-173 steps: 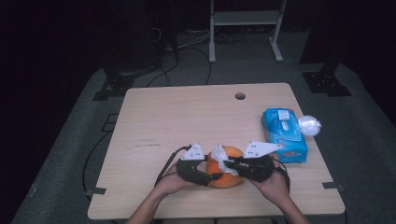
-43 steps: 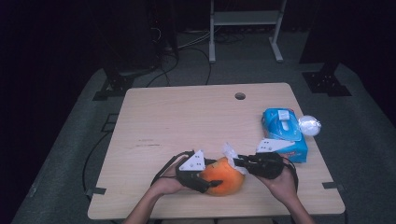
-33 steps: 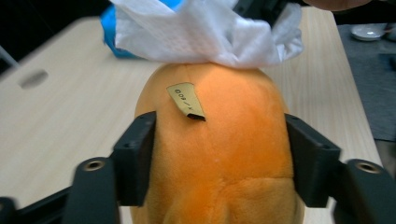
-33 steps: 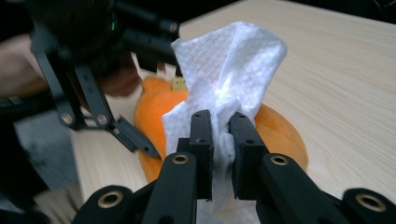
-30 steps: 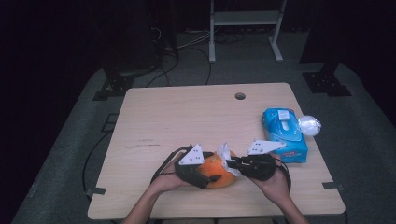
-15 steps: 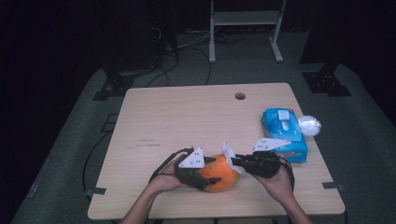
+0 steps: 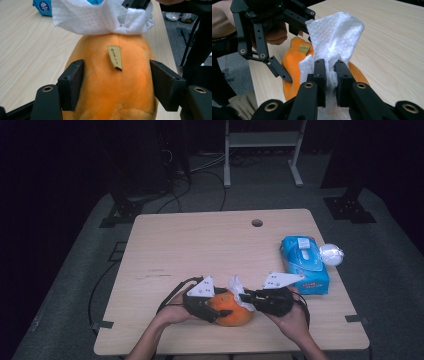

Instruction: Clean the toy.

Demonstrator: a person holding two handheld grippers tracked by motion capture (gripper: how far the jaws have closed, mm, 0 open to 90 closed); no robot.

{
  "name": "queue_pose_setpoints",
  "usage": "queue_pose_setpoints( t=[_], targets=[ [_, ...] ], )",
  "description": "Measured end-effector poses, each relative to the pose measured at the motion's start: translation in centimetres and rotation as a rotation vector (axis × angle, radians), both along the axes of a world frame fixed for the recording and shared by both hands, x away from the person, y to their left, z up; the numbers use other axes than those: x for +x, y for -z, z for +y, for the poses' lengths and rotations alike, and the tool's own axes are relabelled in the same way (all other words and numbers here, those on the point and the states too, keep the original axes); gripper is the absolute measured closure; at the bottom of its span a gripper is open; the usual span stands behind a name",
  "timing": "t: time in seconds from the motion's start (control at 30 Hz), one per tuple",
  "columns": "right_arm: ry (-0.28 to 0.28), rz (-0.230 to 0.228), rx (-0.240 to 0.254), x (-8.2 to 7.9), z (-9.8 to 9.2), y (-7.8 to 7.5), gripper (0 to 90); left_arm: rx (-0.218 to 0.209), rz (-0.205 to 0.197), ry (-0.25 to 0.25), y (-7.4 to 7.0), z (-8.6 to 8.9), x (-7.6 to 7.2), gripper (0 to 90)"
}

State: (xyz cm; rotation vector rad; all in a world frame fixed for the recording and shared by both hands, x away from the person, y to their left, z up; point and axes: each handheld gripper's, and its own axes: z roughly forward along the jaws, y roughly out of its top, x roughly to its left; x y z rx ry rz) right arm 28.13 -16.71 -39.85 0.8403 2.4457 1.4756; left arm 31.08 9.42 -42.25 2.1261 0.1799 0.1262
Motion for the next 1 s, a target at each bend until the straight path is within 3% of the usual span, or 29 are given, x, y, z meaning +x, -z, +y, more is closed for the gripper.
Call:
queue_pose_setpoints(
  t=[0.17,0.23,0.33,0.43,0.6,0.7,0.8,0.87,0.93,1.0],
  targets=[
    [0.068,0.076,-0.007,1.6,-2.4,1.8,80.2,-0.030,0.031,-0.015,0.6,0.5,0.4,31.3],
    [0.088,0.074,-0.016,1.7,-2.7,1.9,80.2,-0.028,0.026,-0.015,0.6,0.4,0.3,30.5],
    [0.084,0.049,-0.005,1.3,-2.5,1.3,80.2,-0.037,0.034,-0.018,0.7,0.6,0.3,30.0],
    [0.044,0.046,0.004,1.0,-2.1,1.1,80.0,-0.041,0.041,-0.014,0.9,1.0,0.4,30.0],
    [0.050,0.124,0.014,2.0,-3.0,2.6,80.0,-0.045,0.050,-0.022,1.0,1.0,0.4,30.0],
    [0.074,0.105,0.005,2.0,-3.3,2.3,80.1,-0.046,0.053,-0.017,1.0,1.1,0.4,30.0],
    [0.040,0.100,0.060,1.7,-3.0,1.5,80.0,-0.054,0.062,-0.016,1.1,1.2,0.5,29.9],
    [0.028,0.096,0.024,1.7,-2.6,1.8,80.0,-0.052,0.063,-0.015,1.1,1.2,0.5,29.9],
    [0.031,0.124,0.011,2.1,-2.8,2.4,80.0,-0.055,0.067,-0.020,1.2,1.2,0.6,29.9],
    [0.078,0.122,-0.042,2.4,-3.2,2.7,80.0,-0.064,0.072,-0.019,1.2,1.3,0.7,29.7]
  ],
)
